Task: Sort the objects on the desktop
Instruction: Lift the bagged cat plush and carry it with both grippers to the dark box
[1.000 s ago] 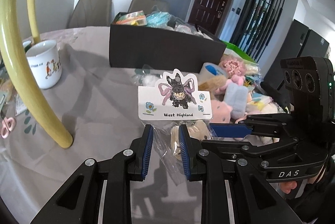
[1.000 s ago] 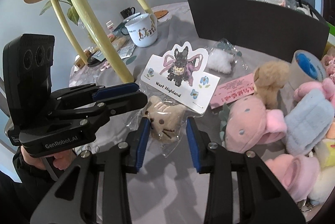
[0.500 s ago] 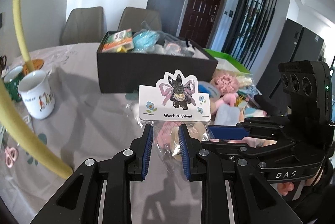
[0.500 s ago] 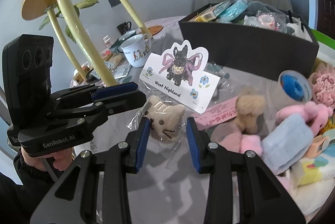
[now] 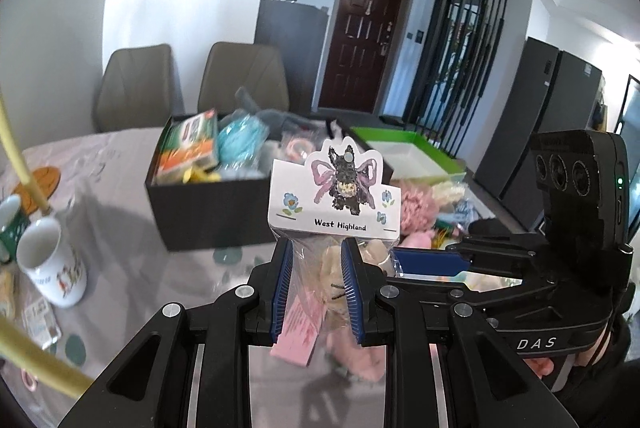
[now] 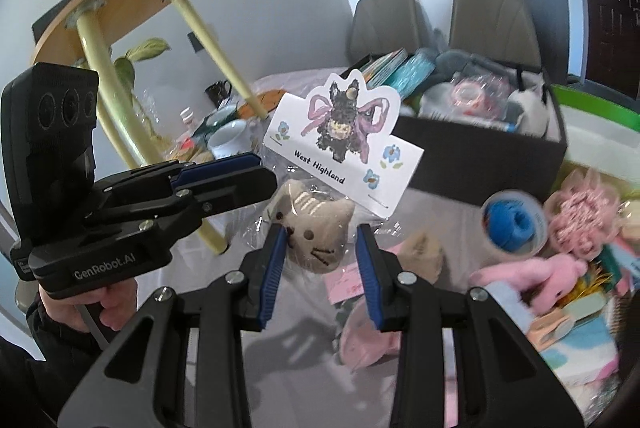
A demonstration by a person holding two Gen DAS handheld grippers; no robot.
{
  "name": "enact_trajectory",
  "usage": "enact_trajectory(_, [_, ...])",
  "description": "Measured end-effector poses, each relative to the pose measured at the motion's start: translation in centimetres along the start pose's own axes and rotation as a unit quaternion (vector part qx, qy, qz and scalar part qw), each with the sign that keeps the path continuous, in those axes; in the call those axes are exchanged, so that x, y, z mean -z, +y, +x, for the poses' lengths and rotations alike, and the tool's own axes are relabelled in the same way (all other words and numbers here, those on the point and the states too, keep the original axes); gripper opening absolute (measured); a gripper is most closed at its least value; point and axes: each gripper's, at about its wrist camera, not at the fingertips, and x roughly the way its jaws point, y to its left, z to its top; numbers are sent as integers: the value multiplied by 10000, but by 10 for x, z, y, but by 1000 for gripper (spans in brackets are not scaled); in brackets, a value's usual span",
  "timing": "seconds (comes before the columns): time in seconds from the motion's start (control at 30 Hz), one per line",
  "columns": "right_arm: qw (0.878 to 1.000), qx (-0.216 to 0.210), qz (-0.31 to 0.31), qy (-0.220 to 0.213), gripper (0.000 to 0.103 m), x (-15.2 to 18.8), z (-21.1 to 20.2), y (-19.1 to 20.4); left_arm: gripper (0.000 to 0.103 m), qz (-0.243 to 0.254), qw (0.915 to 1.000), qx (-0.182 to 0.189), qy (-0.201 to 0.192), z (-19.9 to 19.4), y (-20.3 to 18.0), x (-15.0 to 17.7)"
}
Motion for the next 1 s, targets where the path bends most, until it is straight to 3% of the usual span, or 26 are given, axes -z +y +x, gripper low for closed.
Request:
enact_trajectory(0.63, [9952, 490, -12, -843, 36, -63, -46, -32, 25, 470, 9966, 261, -617, 23, -22, -90])
enact_trajectory(1.0, [9907, 695, 36, -1168, 36, -91, -54, -51, 25, 485, 9951, 376, -777, 48, -17, -114])
